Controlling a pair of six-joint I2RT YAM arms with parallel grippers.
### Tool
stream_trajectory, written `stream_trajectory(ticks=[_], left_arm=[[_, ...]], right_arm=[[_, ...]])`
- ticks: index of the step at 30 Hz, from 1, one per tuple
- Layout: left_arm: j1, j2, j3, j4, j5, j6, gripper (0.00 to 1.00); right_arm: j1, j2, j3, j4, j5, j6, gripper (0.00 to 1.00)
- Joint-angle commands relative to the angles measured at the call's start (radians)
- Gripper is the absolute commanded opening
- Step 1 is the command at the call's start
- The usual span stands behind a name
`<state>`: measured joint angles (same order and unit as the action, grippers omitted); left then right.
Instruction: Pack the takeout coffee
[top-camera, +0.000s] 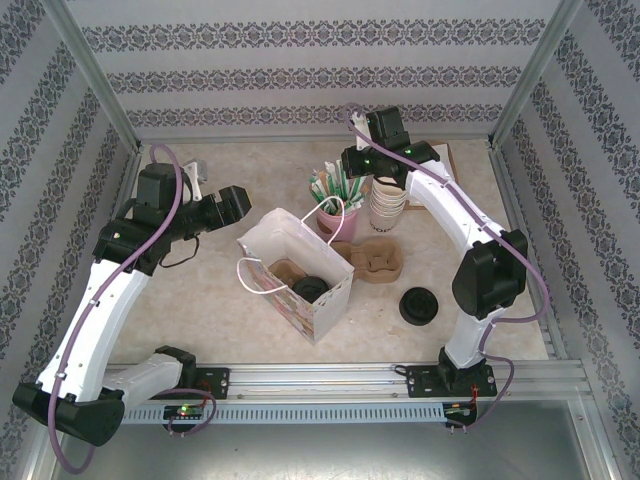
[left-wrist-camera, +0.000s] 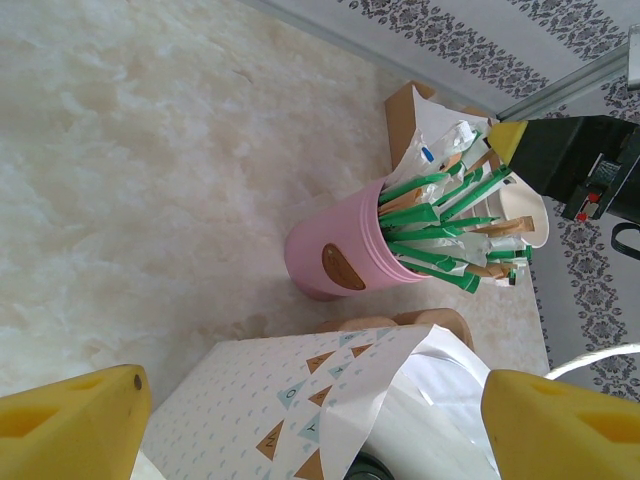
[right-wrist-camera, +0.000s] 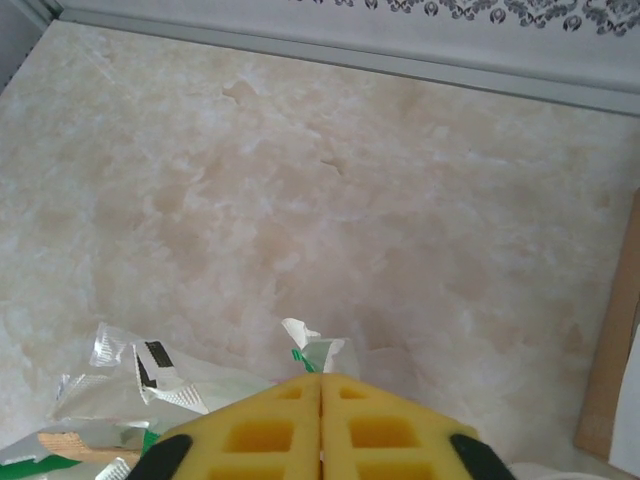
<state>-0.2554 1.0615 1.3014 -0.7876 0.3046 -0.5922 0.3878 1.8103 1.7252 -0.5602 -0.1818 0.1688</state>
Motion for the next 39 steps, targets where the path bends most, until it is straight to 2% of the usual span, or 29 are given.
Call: stream_trajectory(ticks=[1, 3, 26, 34, 39], left_arm=[[-0.009, 0.000, 0.001, 0.025, -0.018, 0.009, 0.86], [-0.009, -0.001, 0.003, 0.025, -0.019, 0.011, 0.87], [-0.009, -0.015, -0.008, 0.051, -0.021, 0.021, 0.87], [-0.009, -0.025, -0.022, 0.061, -0.021, 0.021, 0.87], [-0.009, -0.029, -0.033, 0.073, -0.018, 0.014, 0.87]], right_arm=[[-0.007, 0.009, 0.042, -0.024, 0.000, -0.014, 0.03], [-0.004, -0.006, 0.042, -0.027, 0.004, -0.018, 0.00], [0.063, -0.396, 0.032, -0.048, 0.023, 0.020, 0.00], [0.133, -0.585, 0.062, -0.040, 0.073, 0.035, 0.00], [0.196, -0.673, 0.072, -0.017, 0.054, 0.042, 0.00]])
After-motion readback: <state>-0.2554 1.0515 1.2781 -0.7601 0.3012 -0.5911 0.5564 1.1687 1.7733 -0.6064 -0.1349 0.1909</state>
